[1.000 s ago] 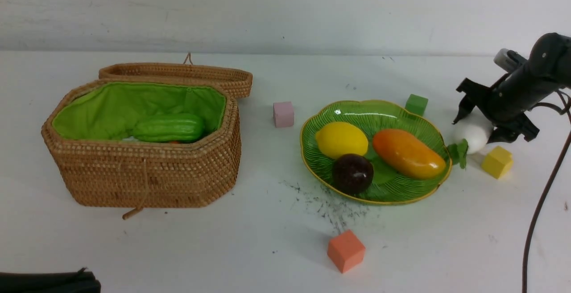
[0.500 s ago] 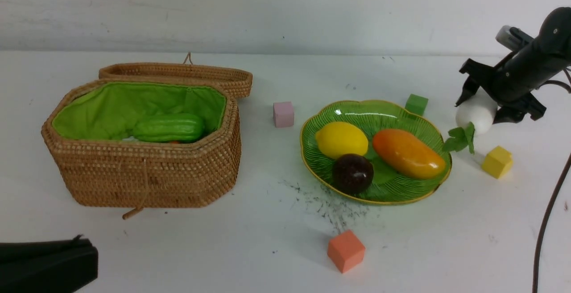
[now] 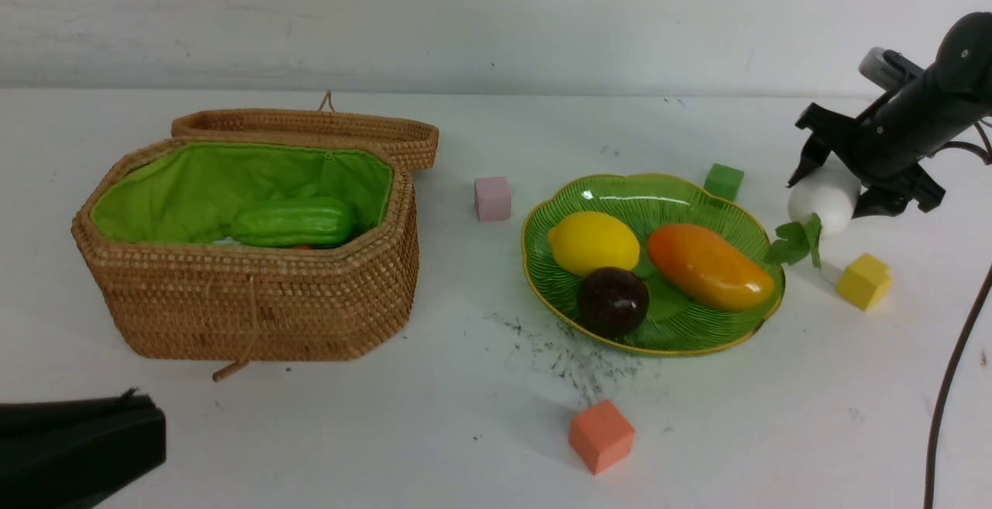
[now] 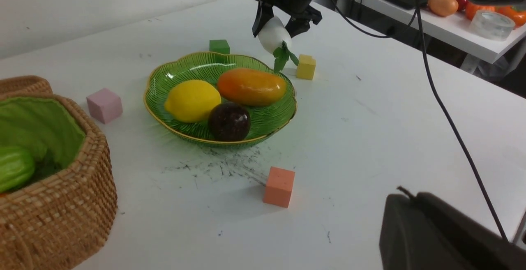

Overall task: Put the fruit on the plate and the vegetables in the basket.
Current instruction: Take a daikon with your right arm and place it on the basket on the left.

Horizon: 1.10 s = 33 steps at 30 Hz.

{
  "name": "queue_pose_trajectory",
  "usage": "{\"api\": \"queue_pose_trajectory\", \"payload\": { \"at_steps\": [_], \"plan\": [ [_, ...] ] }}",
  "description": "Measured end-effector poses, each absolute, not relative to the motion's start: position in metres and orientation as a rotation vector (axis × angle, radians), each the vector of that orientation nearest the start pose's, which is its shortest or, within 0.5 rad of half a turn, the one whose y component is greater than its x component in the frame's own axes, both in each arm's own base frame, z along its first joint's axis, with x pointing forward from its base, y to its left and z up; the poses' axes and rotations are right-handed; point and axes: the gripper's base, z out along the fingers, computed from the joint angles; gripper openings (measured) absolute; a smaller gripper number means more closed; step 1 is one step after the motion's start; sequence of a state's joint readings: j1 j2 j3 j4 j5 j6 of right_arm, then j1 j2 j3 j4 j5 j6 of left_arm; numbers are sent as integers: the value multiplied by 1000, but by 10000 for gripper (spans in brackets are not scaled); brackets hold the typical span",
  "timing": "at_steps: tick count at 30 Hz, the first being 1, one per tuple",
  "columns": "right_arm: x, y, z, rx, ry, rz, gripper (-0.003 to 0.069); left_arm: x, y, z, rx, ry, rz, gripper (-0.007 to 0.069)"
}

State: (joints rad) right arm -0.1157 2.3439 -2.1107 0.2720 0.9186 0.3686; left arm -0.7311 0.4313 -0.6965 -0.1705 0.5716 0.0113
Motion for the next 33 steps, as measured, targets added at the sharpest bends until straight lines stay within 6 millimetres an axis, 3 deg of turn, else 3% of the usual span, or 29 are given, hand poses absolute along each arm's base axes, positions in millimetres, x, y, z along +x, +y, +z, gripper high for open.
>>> {"api": "queue_pose_trajectory", "payload": {
  "at_steps": [6, 10, 12, 15, 17, 19, 20, 23, 27, 28, 30, 31, 32, 33],
  "plan": [
    [519, -41, 206, 765, 2536, 425, 540, 52, -57, 368, 591, 1695, -696, -10],
    [516, -36, 213, 652, 2580, 405, 540, 53, -56, 368, 599, 1687, -669, -10],
    [512, -27, 230, 569, 2585, 406, 540, 54, -55, 368, 606, 1682, -647, -10],
    [503, -3, 278, 418, 2535, 461, 540, 55, -54, 367, 605, 1680, -613, -10],
    [491, 24, 319, 275, 2474, 530, 540, 57, -51, 367, 590, 1681, -572, -10],
    [469, 61, 373, 85, 2368, 611, 540, 60, -48, 367, 547, 1689, -535, -10],
    [464, 72, 383, 38, 2347, 631, 540, 61, -47, 367, 524, 1698, -530, -10],
    [430, 128, 430, -179, 2238, 727, 540, 66, -40, 367, 438, 1720, -471, -10],
    [397, 191, 451, -398, 2166, 804, 540, 71, -32, 368, 331, 1725, -401, -10],
    [397, 191, 451, -398, 2166, 804, 540, 71, -31, 368, 318, 1730, -403, -10],
    [380, 230, 452, -534, 2116, 836, 540, 73, -26, 368, 256, 1741, -364, -10],
    [379, 232, 451, -545, 2115, 837, 540, 73, -25, 368, 253, 1742, -360, -10],
    [370, 251, 451, -609, 2078, 850, 540, 74, -23, 368, 234, 1745, -339, -10],
    [369, 256, 450, -624, 2065, 853, 540, 74, -23, 368, 227, 1745, -334, -10]
  ]
}}
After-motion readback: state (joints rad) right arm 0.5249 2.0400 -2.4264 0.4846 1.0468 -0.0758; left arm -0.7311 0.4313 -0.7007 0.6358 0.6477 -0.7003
